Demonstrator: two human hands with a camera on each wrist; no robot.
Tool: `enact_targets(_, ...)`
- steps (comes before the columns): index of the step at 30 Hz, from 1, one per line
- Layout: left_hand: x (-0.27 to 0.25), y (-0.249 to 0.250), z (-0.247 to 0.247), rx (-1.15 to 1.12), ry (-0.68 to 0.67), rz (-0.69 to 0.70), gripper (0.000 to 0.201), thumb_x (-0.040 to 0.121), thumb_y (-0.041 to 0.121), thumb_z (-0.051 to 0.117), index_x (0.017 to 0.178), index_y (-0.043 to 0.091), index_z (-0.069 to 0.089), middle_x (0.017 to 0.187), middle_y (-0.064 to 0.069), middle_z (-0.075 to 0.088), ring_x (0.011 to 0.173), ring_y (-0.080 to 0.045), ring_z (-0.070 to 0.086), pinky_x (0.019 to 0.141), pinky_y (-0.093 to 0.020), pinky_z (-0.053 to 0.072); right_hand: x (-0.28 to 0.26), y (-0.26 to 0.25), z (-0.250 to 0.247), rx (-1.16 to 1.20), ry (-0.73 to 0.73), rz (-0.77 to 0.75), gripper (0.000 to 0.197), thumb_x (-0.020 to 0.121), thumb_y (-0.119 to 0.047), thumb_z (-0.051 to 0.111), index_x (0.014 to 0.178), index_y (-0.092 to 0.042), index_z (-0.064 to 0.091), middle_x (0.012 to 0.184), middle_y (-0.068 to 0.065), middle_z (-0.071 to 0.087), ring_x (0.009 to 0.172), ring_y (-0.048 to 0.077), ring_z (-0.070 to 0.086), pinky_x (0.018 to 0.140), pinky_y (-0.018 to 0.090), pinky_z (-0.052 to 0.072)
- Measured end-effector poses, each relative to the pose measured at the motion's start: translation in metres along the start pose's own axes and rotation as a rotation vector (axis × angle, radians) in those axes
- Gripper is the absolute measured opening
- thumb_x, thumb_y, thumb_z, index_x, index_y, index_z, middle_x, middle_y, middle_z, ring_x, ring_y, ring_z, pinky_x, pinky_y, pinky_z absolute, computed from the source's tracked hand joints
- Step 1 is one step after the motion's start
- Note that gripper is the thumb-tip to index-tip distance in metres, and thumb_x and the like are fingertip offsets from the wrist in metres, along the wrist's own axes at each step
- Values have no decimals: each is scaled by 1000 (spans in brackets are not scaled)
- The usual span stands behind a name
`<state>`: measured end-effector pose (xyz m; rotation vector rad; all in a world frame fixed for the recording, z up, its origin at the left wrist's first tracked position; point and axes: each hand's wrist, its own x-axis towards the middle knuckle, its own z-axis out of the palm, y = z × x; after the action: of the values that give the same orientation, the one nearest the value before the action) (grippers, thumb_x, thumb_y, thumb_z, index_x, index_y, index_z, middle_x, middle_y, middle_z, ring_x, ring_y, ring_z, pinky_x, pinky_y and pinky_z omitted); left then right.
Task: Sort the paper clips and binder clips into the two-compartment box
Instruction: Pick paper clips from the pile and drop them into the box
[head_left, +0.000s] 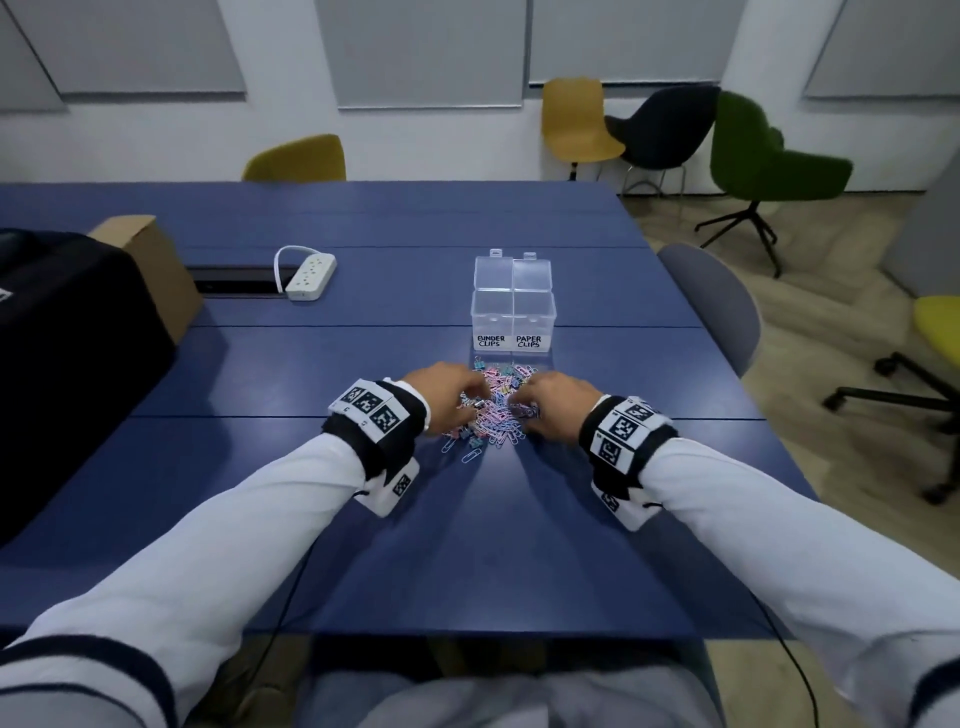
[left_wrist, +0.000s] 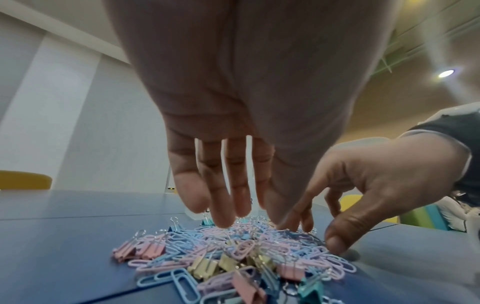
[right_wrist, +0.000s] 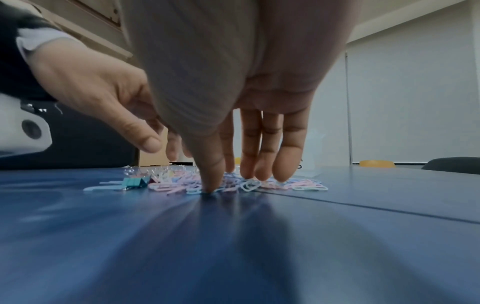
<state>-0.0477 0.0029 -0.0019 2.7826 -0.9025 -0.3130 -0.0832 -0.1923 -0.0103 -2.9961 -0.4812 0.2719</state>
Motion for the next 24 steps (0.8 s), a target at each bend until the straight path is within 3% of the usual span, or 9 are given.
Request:
enact_targets(4,3,6,-2,45,5,4,31,87,25,60,118,25,58,119,3,61,101,-18,60,86,-32,49,3,-3,5,31,10,22,29,89,-23,56,118,-20,61,113,9,60,105,29,57,89,40,49)
enact_targets(7,11,10,-1,69,-20,6,33,85,26,61,118,25,58,117,3,62,99,-17,59,84,-31,50,5,0,4,75,10,15,34,88,-27,58,120,-15,60,110,12,62,103,30,58,91,42,49)
enact_targets(10,19,8,2,84,-49,13,32,83,26,62,115,26,58,112,4,62,94,-16,58,78,-29,48,6,7,0,77,-12,-38,34,84,-37,62,107,-13,65,100,9,64,95,26,59,83,36,50)
enact_targets(13,25,-1,3,43,-65,28,31,82,27,64,113,26,59,109,4,61,82,-11,52,74,-26,45,13,14,-1,65,-47,-82,33,84,-41,64,104,-14,67,102,8,61,94,24,57,82,37,50)
enact_targets(17,31,-11,5,40,-75,80,32,83,35,64,114,27,59,108,6,59,82,-9,48,76,-27,45,26,23,0,78,-48,-116,25,89,-31,62,108,-18,69,108,6,62,99,24,58,84,36,49)
enact_targets(21,36,-8,7,108,-91,155,35,83,40,62,116,29,58,106,8,56,85,-10,50,68,-24,37,35,28,2,94,-65,-130,19,86,-25,64,103,-20,71,103,5,65,94,25,61,80,37,51)
enact_targets(24,40,-8,7,111,-119,177,36,81,42,64,113,30,57,102,8,57,86,-11,53,65,-23,34,38,29,5,49,-71,-168,19,87,-17,56,99,-18,70,103,5,64,92,26,60,77,38,51)
